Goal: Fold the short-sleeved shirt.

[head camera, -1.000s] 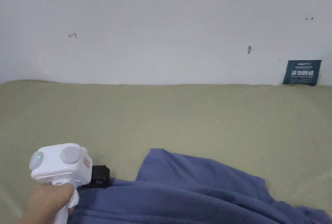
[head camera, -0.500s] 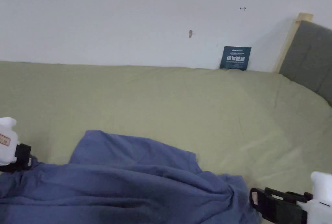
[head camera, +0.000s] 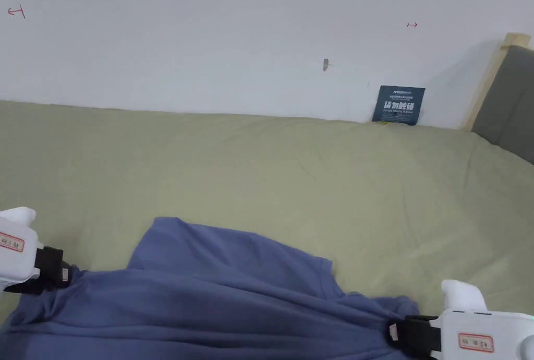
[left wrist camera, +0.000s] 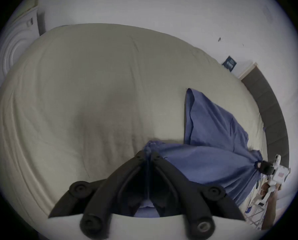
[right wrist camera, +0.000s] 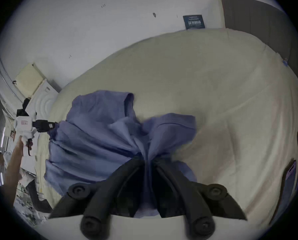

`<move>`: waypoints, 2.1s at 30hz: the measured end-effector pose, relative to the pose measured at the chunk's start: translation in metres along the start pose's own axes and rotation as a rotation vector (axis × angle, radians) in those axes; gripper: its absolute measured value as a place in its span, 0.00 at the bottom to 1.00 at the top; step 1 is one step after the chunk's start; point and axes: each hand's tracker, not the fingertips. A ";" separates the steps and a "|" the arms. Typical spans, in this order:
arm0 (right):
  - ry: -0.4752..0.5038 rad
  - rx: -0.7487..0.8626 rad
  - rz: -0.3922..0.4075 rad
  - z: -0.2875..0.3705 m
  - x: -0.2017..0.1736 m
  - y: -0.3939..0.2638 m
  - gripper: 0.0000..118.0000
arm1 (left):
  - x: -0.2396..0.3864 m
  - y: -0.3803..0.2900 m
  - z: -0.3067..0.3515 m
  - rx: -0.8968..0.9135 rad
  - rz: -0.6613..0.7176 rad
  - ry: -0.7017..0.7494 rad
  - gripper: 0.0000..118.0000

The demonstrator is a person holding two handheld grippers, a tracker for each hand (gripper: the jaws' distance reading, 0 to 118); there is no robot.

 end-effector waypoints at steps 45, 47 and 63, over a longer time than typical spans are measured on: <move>0.069 0.709 0.285 0.200 -0.161 0.319 0.06 | 0.057 0.171 0.303 0.728 -0.063 -0.118 0.02; 0.070 0.716 0.283 0.191 -0.157 0.330 0.06 | 0.054 0.181 0.302 0.731 -0.074 -0.114 0.02; 0.080 0.677 0.247 0.146 -0.128 0.318 0.06 | 0.054 0.167 0.256 0.696 -0.084 -0.087 0.02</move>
